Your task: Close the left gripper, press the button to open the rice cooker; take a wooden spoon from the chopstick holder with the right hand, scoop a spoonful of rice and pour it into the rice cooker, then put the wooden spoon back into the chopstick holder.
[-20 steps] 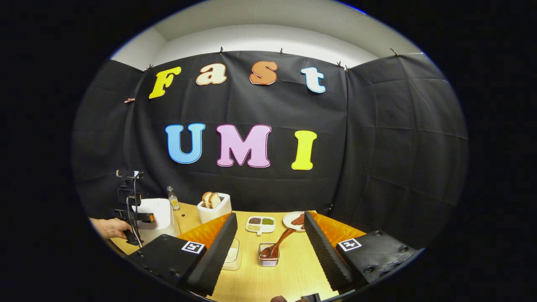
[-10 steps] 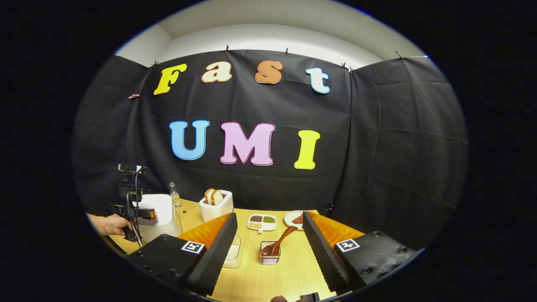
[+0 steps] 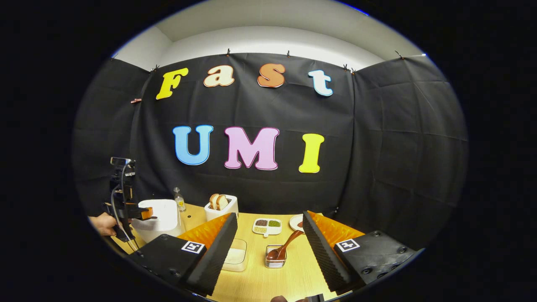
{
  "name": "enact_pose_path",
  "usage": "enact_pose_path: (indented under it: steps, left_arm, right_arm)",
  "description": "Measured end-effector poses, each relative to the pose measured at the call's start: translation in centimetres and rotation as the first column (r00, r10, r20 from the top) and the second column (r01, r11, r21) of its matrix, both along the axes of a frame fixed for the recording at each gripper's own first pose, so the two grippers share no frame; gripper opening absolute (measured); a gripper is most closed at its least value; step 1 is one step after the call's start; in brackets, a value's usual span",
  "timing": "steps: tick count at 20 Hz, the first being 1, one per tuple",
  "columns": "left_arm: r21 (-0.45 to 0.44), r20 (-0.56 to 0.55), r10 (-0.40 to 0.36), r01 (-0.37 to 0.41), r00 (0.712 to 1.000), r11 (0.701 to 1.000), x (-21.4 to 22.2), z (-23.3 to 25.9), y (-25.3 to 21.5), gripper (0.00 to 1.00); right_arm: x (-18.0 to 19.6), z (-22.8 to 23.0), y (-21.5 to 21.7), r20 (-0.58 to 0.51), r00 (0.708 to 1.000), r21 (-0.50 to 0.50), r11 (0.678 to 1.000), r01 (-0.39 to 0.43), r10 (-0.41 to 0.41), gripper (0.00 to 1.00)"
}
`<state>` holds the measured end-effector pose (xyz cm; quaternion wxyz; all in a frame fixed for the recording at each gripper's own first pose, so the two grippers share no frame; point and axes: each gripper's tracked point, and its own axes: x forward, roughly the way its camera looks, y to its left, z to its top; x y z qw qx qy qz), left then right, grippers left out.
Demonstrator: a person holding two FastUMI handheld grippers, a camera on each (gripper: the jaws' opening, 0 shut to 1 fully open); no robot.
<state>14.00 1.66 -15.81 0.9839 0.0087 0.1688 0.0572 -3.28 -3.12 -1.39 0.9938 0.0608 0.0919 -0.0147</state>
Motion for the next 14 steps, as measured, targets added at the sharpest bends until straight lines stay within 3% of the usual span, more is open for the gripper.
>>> enact_pose_path:
  steps: [7,14]
  left_arm:
    - [0.027,0.22,-0.143,0.141,0.965,0.99,-6.5,8.6,-3.4,0.96]
    - [0.031,0.296,-0.204,0.204,0.933,0.978,-12.2,13.0,-5.2,0.95]
  right_arm:
    - [1.0,1.8,0.9,0.047,0.999,-0.001,1.0,-0.001,0.001,0.97]
    - [0.8,2.1,1.0,0.064,0.998,-0.009,1.0,0.02,-0.02,0.97]
